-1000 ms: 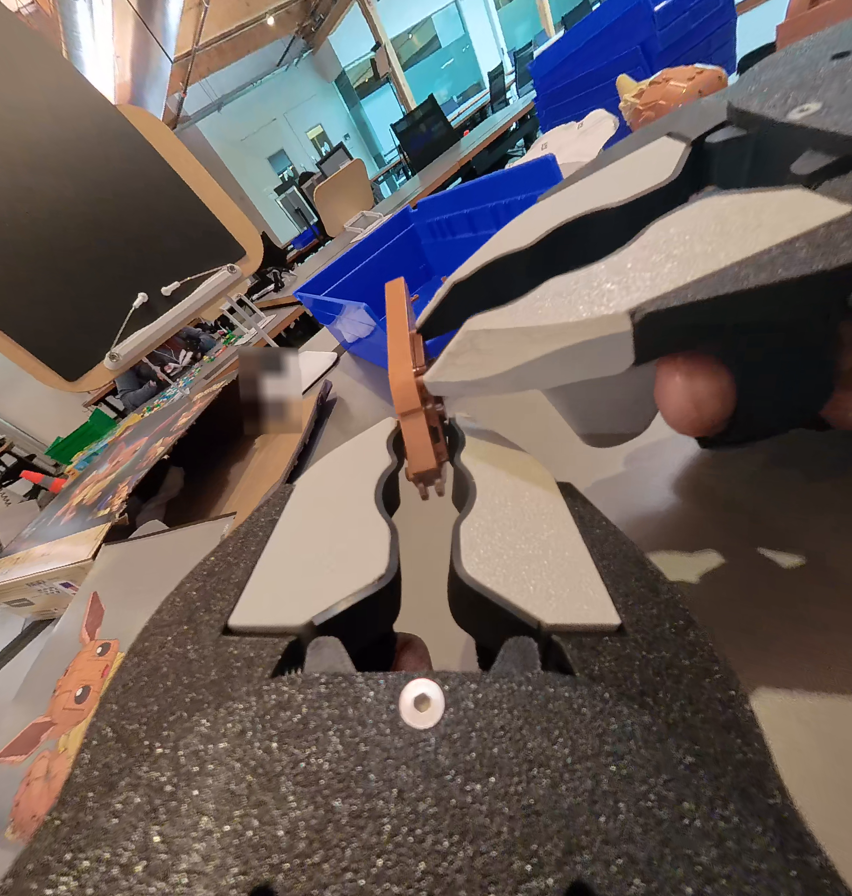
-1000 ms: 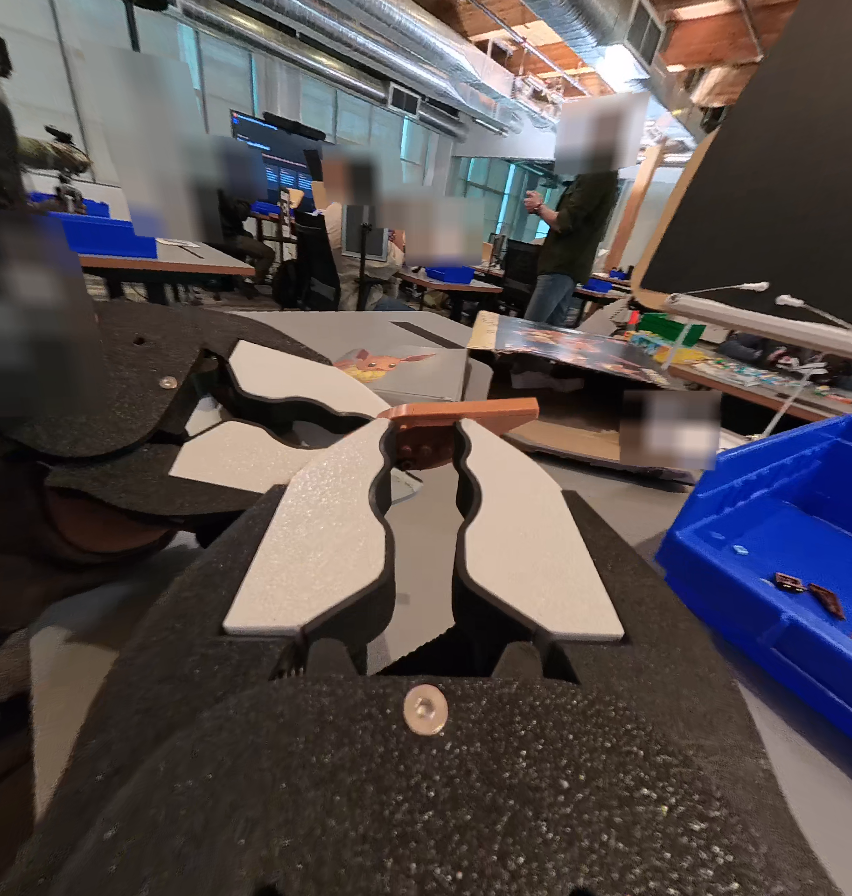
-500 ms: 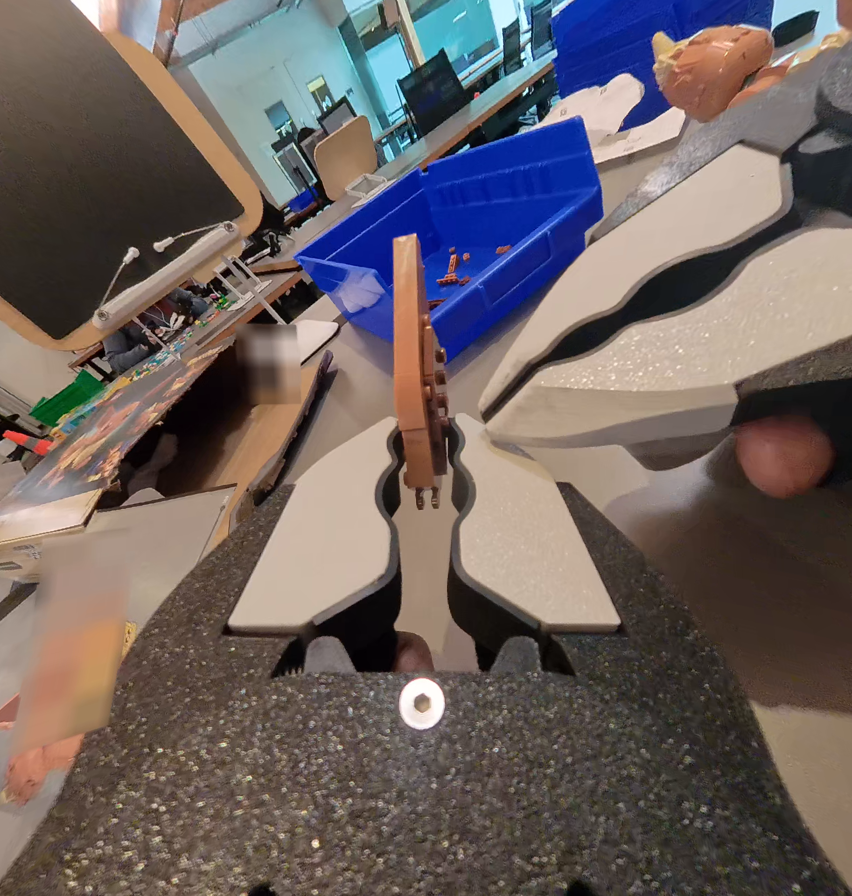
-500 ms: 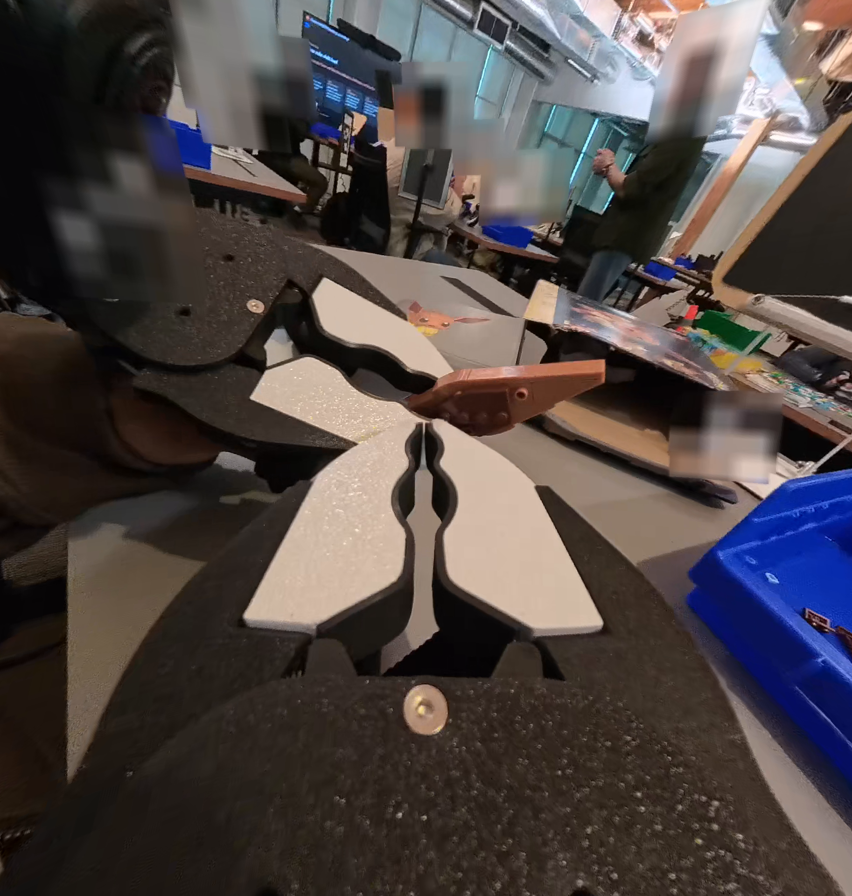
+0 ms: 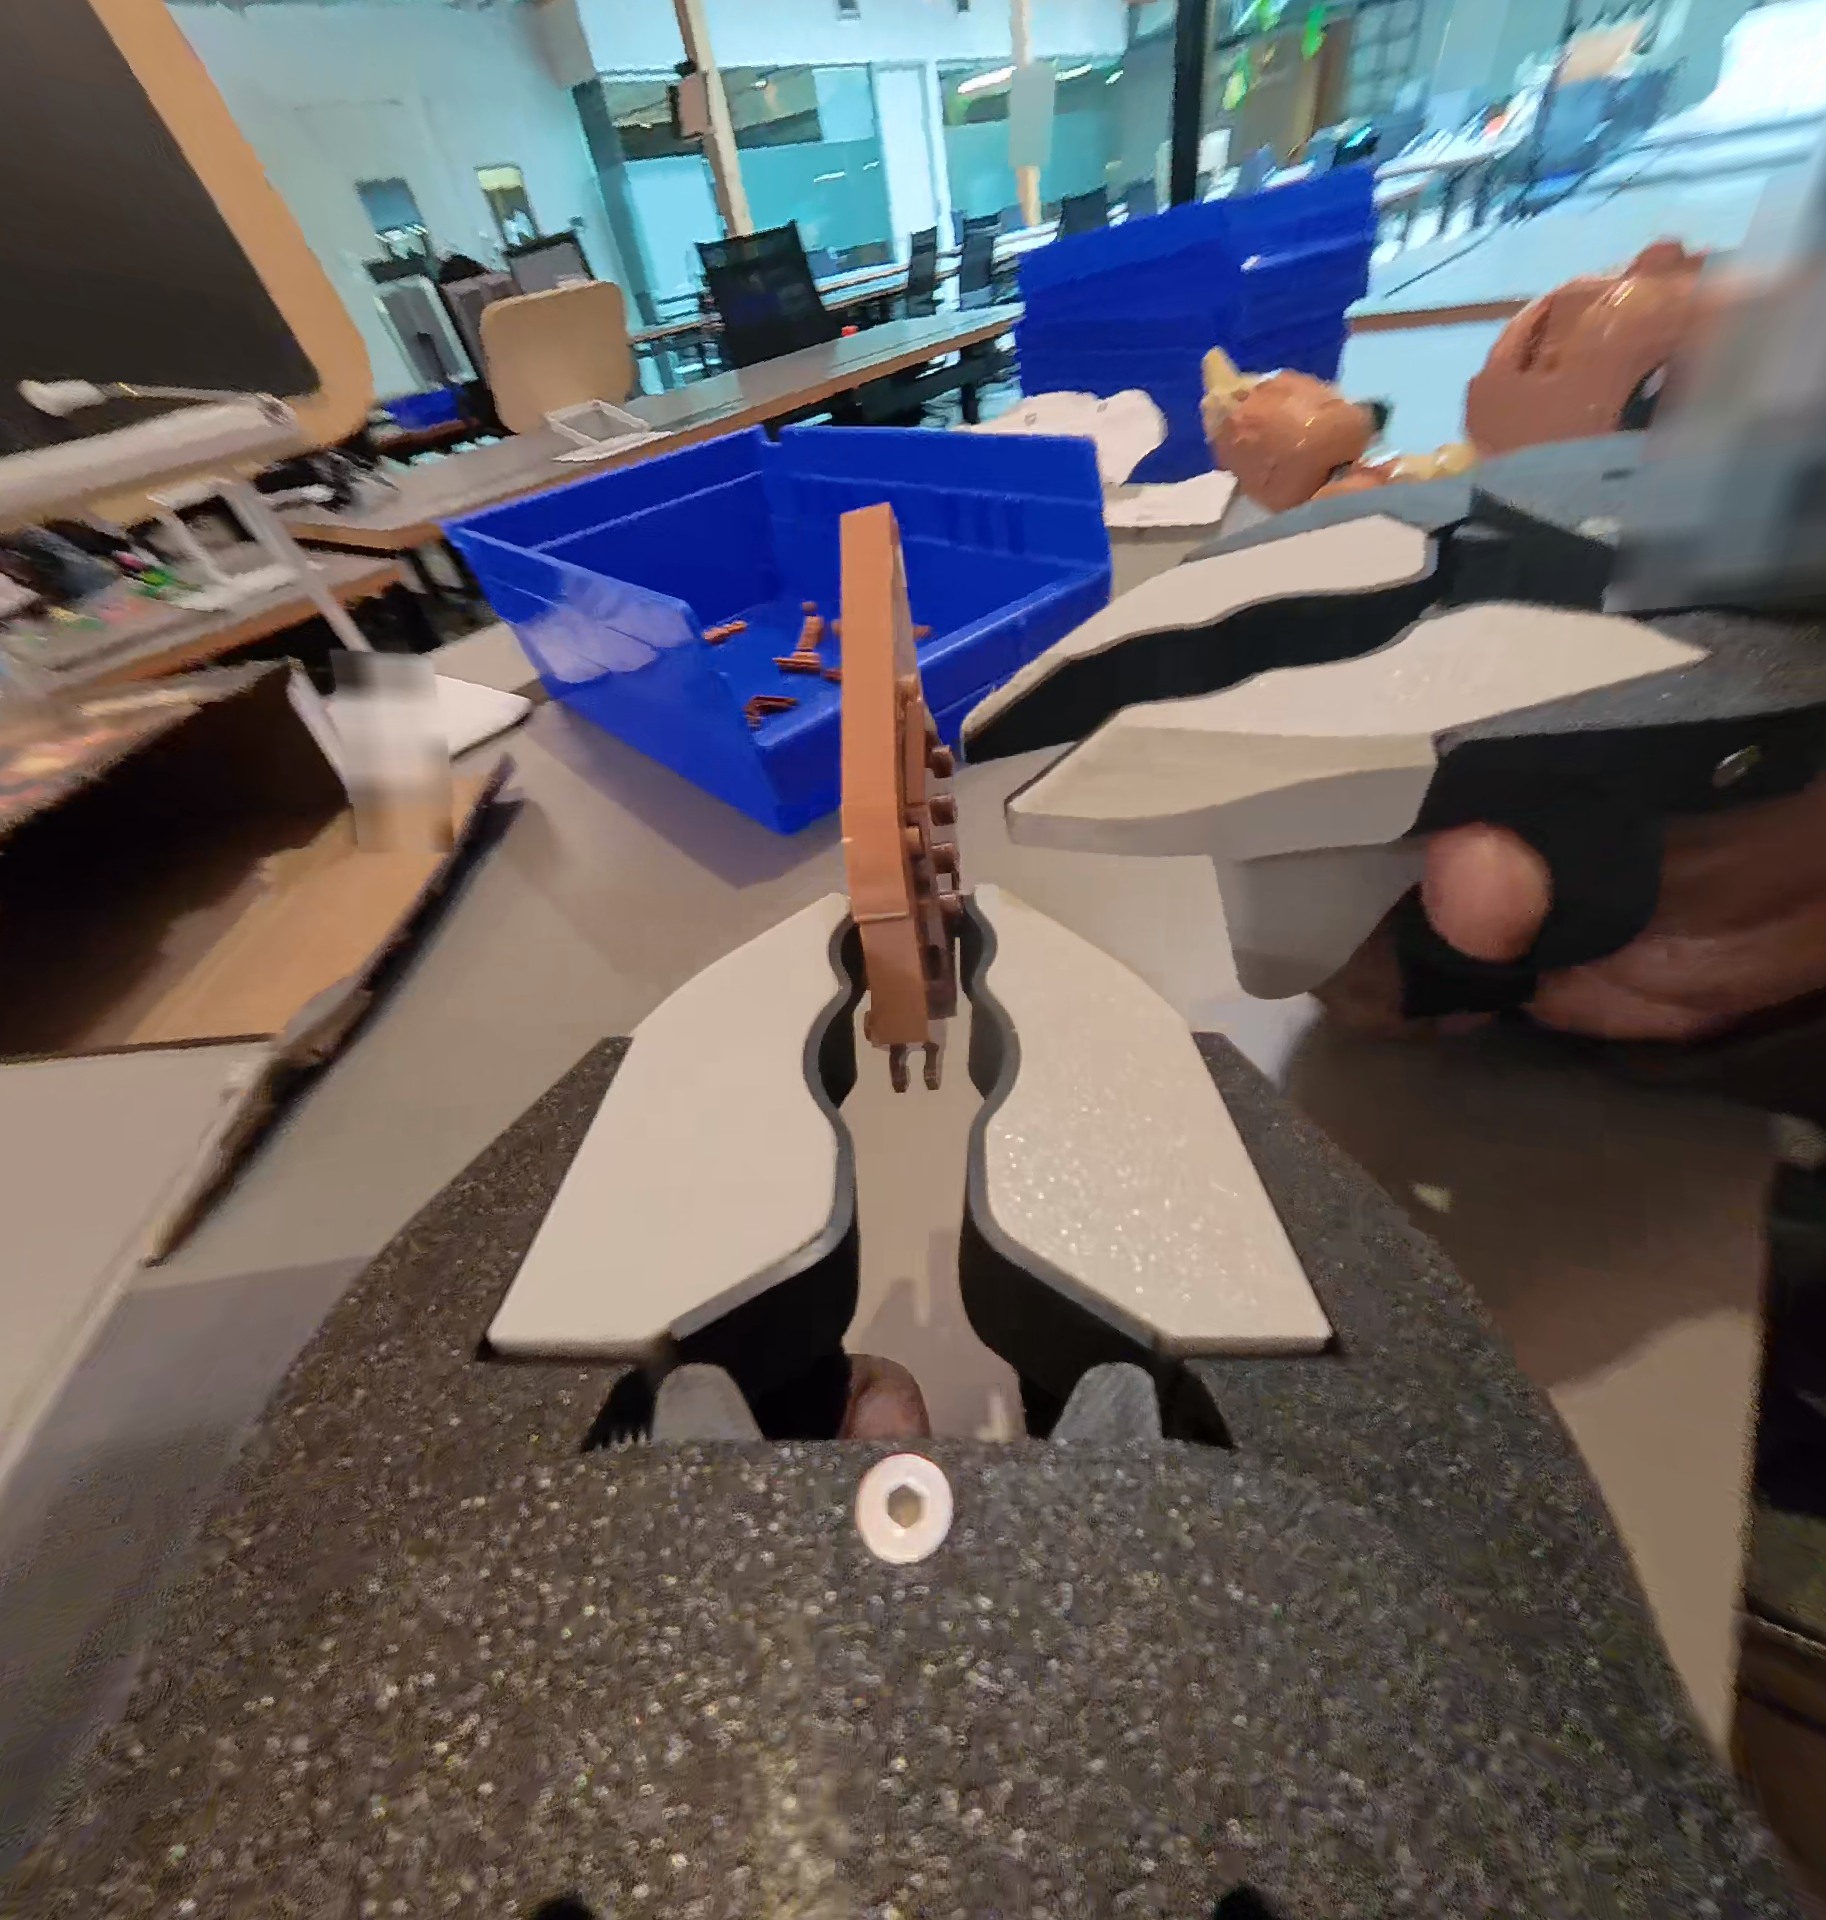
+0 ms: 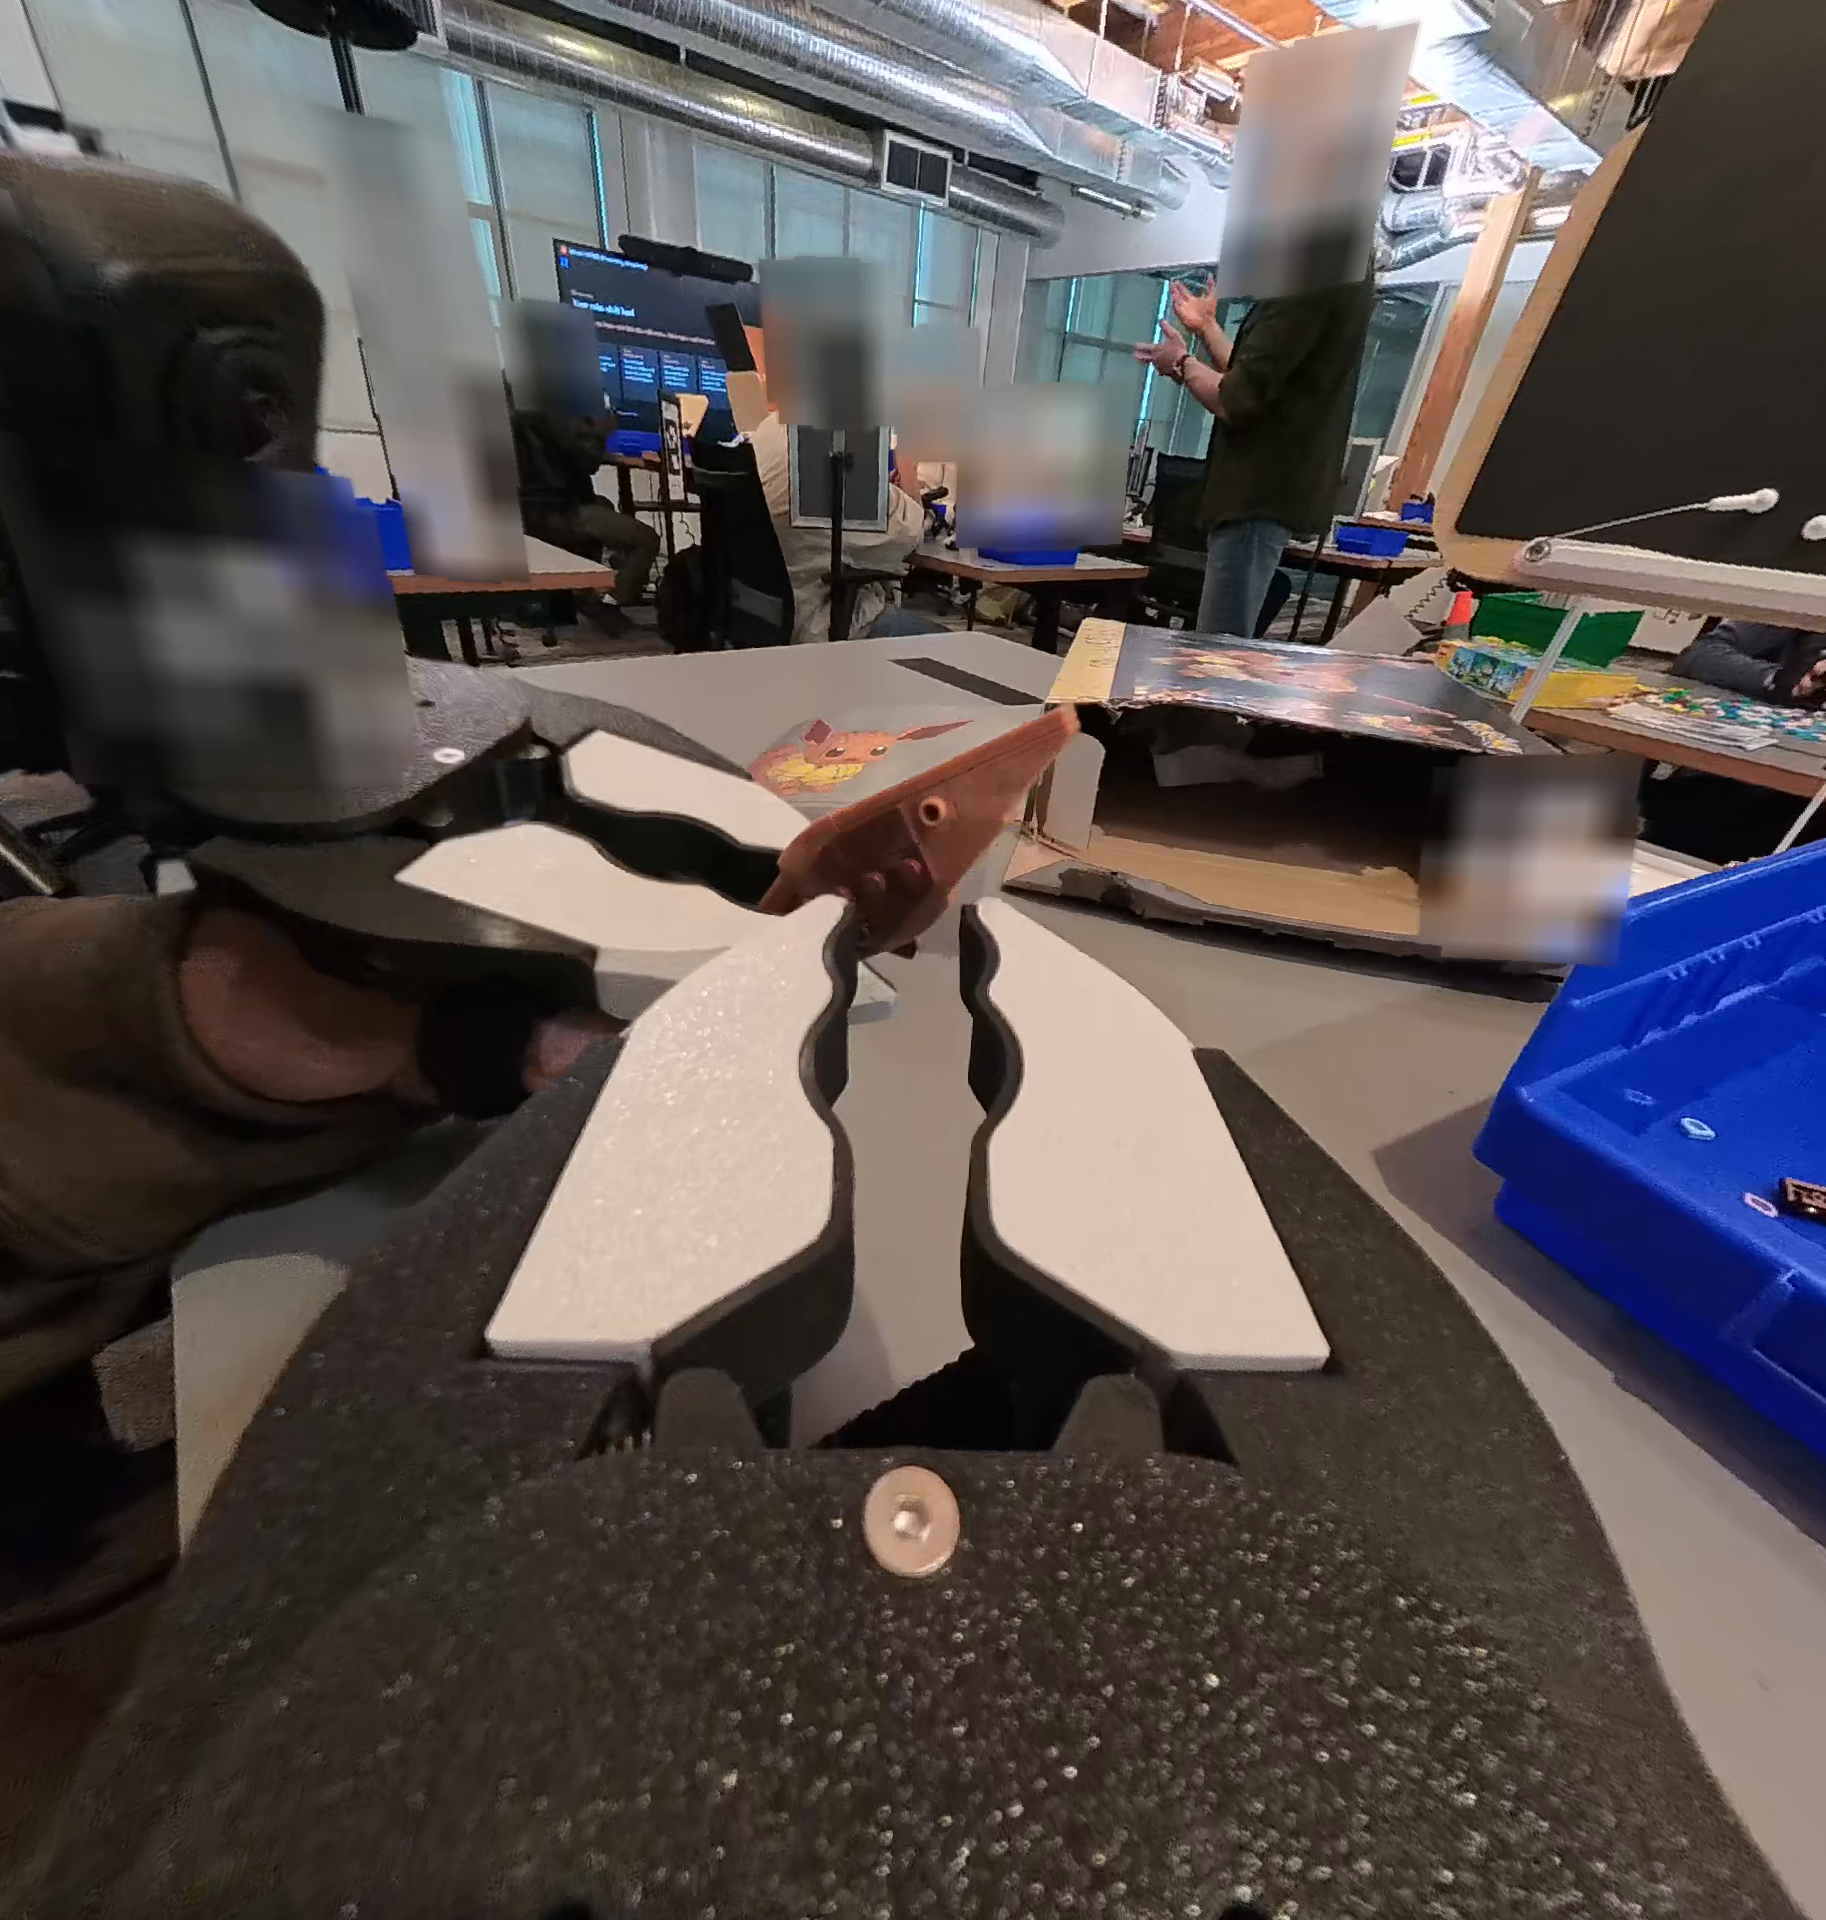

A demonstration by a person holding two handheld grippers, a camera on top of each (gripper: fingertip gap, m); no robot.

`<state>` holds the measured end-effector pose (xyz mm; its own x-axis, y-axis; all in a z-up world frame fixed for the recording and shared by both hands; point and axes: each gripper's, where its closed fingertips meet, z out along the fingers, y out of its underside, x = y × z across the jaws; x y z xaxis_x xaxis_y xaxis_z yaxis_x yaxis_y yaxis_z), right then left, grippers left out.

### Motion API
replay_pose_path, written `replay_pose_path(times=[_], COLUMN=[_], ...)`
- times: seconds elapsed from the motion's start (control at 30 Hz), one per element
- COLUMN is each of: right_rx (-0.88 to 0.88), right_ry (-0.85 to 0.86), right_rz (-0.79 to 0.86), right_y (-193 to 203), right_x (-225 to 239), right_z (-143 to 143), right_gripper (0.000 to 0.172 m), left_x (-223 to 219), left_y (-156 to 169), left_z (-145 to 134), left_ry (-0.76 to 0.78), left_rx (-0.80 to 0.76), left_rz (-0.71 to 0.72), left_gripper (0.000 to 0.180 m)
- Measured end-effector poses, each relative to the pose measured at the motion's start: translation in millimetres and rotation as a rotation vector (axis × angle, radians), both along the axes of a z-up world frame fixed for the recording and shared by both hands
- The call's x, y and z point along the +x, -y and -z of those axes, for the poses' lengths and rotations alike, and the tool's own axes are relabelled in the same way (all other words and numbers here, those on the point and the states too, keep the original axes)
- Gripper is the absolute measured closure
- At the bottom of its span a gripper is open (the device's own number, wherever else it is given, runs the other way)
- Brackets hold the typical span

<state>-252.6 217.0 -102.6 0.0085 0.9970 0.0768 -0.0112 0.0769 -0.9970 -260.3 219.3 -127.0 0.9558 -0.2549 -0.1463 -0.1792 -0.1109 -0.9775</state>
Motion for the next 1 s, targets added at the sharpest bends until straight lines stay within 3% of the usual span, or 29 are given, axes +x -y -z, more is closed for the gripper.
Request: replay_pose_path(times=[0.23, 0.37, 1.0], right_rx=[-0.275, -0.461, -0.509], right_ry=[-0.111, -0.136, -0.100], right_rz=[-0.135, -0.277, -0.460], right_y=[-6.1, -2.7, 23.2], right_x=[9.2, 11.7, 12.3], right_z=[-14.0, -17.1, -16.8], right_gripper=[0.156, 0.156, 0.164], left_x=[17.8, 24.6, 36.6], left_y=[10.8, 17.6, 26.5], left_z=[-8.3, -16.3, -23.1], left_ry=[0.439, 0.588, 0.658], left_rx=[-0.060, -0.065, -0.066], left_rz=[0.287, 0.411, 0.542], left_gripper=[0.163, 0.163, 0.163])
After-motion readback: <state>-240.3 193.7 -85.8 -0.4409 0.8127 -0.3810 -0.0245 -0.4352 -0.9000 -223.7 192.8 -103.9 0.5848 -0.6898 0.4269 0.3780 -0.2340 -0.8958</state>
